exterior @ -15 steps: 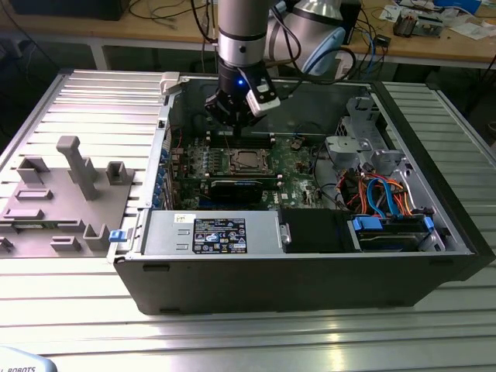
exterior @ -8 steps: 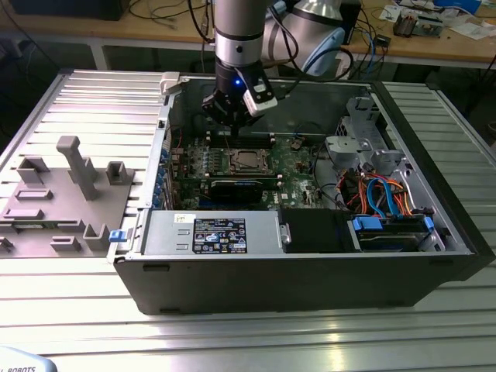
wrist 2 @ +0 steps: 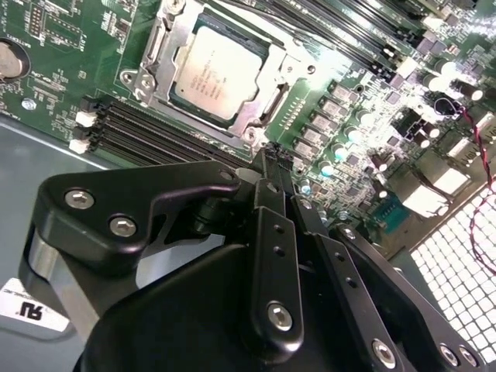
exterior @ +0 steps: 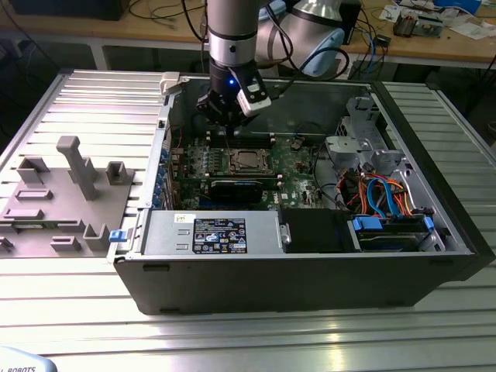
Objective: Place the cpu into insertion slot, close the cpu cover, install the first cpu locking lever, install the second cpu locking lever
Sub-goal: 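Install the first cpu locking lever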
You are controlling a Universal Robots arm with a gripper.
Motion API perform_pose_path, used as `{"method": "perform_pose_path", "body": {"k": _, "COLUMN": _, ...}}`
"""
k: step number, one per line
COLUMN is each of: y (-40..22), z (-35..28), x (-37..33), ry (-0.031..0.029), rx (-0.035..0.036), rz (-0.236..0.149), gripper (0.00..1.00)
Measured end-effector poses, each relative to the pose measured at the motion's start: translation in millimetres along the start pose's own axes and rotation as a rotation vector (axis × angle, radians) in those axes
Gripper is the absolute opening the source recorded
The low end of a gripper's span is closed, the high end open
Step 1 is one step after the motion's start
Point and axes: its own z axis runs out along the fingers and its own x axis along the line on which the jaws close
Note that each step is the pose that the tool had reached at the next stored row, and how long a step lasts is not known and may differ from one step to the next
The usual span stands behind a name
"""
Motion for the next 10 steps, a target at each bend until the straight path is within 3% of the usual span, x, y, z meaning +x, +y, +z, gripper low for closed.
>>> {"method": "perform_pose_path", "body": {"k": 10, "y": -0.3, "z": -0.1, "x": 9.6, "ry": 0.0, "rx": 0.0, "rz": 0.0, "gripper": 0.11}}
